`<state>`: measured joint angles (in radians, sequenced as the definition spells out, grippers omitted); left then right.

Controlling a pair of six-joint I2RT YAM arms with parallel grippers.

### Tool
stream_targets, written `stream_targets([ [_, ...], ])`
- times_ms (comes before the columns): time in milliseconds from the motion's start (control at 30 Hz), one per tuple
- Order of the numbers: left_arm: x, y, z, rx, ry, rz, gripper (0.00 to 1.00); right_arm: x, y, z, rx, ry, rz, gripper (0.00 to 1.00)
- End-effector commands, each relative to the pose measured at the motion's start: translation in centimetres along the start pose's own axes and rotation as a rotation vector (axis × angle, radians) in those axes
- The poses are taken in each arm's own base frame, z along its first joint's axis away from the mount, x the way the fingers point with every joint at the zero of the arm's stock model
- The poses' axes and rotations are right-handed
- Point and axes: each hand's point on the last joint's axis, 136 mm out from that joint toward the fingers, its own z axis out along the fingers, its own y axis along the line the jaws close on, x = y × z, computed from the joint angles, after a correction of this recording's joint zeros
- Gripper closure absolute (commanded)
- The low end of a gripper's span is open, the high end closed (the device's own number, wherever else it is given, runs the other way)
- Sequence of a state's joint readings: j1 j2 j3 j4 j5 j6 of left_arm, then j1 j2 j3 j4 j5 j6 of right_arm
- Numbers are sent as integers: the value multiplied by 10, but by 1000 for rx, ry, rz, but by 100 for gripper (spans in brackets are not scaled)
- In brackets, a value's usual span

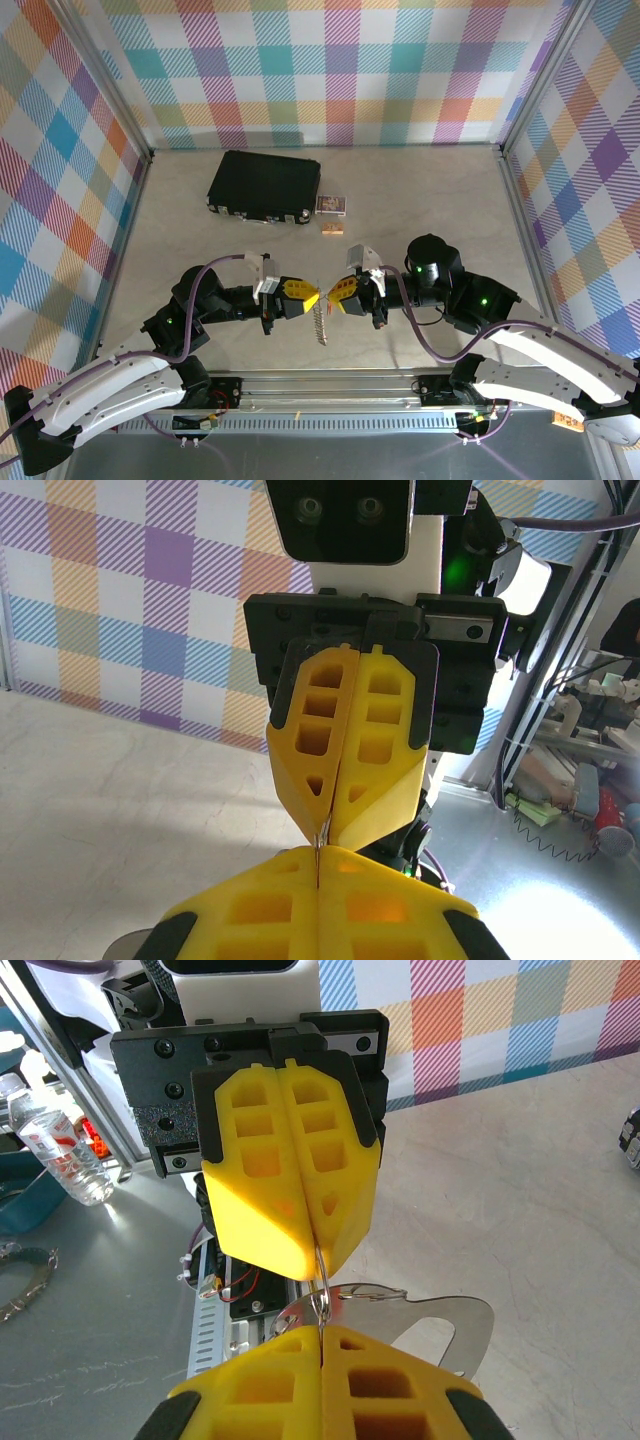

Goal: Put the keys on the keyring

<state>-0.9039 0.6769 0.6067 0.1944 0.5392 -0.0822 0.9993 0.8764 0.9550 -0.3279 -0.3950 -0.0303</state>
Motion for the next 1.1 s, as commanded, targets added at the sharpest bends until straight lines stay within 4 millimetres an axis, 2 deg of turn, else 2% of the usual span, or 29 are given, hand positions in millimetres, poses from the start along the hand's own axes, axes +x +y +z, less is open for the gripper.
stream_targets([
  [0, -20, -10, -2, 40, -65, 41, 100, -14, 4, 2, -22, -53, -22, 100],
  [567, -20, -10, -2, 39, -63, 46, 100, -18, 6, 2, -38, -61, -23, 100],
  [867, -23, -10, -3, 31, -63, 53, 100, -10, 4, -7, 6, -49, -19, 100],
  [1067, -23, -11, -2, 38, -69, 50, 100, -13, 6, -8, -5, -69, -18, 100],
])
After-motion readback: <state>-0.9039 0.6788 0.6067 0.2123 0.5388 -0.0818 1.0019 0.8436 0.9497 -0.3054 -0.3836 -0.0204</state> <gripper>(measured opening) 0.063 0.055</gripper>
